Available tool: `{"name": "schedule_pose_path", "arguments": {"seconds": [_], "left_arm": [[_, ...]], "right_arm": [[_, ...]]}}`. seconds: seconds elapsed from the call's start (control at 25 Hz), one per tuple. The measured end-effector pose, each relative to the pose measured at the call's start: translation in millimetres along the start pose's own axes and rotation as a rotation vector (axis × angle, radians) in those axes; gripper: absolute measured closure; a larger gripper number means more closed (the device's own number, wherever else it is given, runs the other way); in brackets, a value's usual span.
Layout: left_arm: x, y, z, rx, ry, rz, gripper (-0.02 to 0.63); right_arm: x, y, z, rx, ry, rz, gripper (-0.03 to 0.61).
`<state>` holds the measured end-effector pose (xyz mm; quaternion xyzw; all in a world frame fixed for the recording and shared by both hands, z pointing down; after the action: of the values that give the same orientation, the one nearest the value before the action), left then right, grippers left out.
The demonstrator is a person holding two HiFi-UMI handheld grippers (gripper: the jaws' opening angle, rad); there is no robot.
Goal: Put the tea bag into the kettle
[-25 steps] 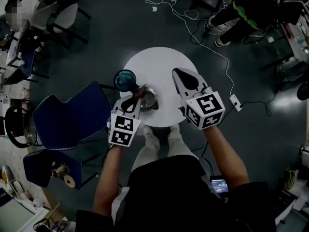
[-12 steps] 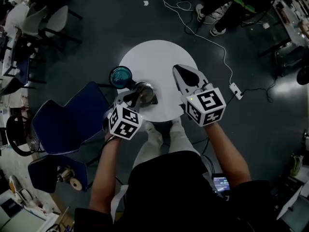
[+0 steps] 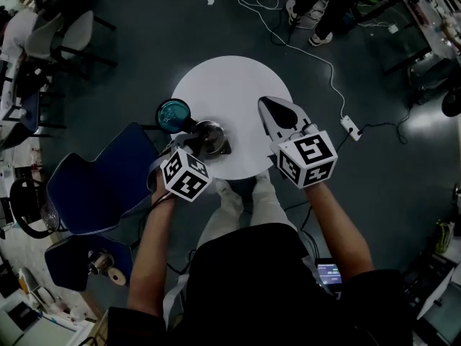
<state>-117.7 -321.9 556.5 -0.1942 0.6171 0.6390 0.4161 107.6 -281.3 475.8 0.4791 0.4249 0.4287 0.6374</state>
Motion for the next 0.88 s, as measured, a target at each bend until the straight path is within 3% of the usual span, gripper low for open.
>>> {"name": "schedule_pose_path", "arguments": {"seconds": [0.4, 0.52, 0.88], "left_arm": [[-11.7, 1.4, -2.6, 0.001, 0.019, 0.028, 0.567], [-16.2, 2.0, -2.4, 0.025, 0.043, 0.039, 0.530], [-2.9, 5.7, -2.2, 0.090, 0.033, 0.111, 0.523]], "right_arm": [[6.1, 7.5, 9.5, -0.005, 0.038, -0.019, 0.560], [7.2, 9.3, 11.8, -0.007, 0.048, -0.019, 0.560], [14.7, 7.3, 3.9, 0.005, 0.062, -0.015, 0.560]]}}
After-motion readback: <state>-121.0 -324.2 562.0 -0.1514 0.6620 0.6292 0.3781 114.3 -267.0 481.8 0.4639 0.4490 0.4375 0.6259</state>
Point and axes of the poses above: the fingertips, and each gripper's own axes: x backward along the fingers, z to its right, y out of its underside, the point moved 10 cm from there along x, backward along the fingers, and after that the axes turned 13 degrees about z, right-handed, at the moved point
